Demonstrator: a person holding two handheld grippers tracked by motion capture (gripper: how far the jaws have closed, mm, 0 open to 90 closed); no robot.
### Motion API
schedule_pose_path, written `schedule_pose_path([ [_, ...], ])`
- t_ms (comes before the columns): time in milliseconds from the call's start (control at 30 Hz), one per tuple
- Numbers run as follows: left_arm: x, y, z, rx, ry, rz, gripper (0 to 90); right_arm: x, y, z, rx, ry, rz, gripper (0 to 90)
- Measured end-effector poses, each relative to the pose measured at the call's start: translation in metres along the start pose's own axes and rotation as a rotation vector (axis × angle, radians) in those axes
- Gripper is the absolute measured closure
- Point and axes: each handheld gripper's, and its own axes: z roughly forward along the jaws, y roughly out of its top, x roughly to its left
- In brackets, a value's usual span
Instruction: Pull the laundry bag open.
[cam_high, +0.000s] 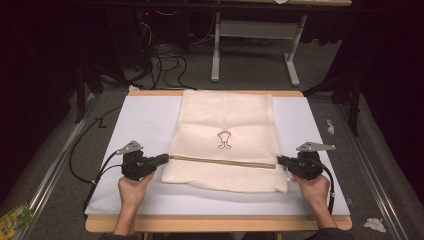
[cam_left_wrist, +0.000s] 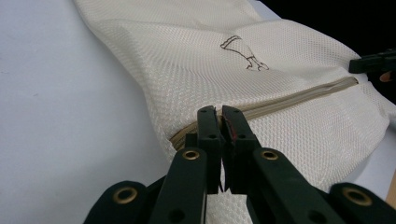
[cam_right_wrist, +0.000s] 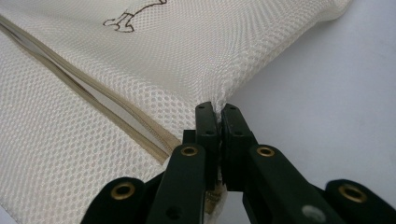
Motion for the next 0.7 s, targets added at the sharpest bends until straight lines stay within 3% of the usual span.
schedule_pose_path([
  [133,0.0010,0.0000,0.0022,0.021,0.033,-0.002,87.1,-0.0011,0.0016,0.0051,-0.013,0.007,0.012,88.6],
  [700,0.0043,0.0019,0.0025,0.027,0.056,-0.001,87.1,-0.0072,0.0043,0.0061,-0.019,-0.011,0.006,88.7],
])
